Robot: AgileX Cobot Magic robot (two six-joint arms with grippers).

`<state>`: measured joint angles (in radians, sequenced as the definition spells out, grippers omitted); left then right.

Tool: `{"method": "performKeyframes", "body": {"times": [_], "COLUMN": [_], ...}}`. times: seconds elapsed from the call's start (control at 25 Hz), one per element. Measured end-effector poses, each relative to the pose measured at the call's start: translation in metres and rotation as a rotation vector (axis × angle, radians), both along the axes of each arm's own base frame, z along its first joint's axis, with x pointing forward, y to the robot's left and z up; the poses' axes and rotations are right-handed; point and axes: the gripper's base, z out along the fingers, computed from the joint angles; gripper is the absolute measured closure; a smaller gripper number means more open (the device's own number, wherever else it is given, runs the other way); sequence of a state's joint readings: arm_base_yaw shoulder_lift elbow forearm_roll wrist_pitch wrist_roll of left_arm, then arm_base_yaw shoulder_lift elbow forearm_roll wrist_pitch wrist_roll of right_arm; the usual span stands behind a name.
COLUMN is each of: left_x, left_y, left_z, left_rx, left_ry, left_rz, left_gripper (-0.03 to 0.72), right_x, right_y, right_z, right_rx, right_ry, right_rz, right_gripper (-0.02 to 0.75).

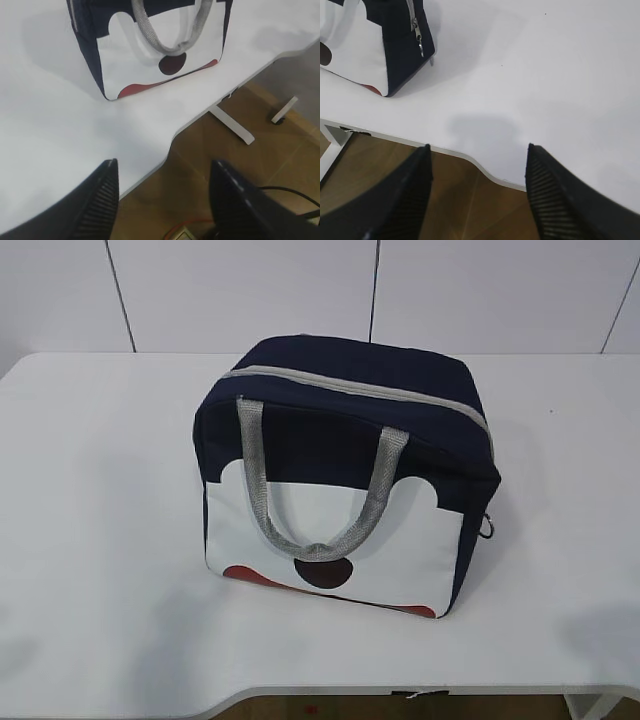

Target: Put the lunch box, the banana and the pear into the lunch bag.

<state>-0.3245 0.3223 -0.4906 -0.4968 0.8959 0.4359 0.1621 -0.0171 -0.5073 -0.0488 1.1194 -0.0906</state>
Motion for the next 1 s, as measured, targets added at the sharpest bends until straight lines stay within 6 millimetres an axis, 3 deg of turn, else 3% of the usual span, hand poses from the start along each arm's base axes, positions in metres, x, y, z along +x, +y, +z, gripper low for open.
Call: {"method": "performKeyframes", "body": {"times": [0.44, 0.8, 1.0], "left_x": [-0.013, -0.051, -0.051], "left_y": [0.010, 0.036, 0.038], "left_z": [-0.006, -0.005, -0.007], "left_rx": [0.139, 0.031, 0.026], "left_ry": [0.129, -0.071, -0.064], "left_rz": [0.012, 0.204, 0.233], "left_gripper": [0.254, 0.307, 0.323], "right_x": [0.001, 0.001, 0.001], "right_y": [0.000, 0.000, 0.000], "right_z": [-0.006, -0.006, -0.007], "right_rx": [-0.006, -0.004, -0.005], "right_ry": [0.037, 0.039, 0.043], "right_rz": [-0.002, -0.006, -0.006], "right_gripper": [0.272, 0.274, 0.274]}}
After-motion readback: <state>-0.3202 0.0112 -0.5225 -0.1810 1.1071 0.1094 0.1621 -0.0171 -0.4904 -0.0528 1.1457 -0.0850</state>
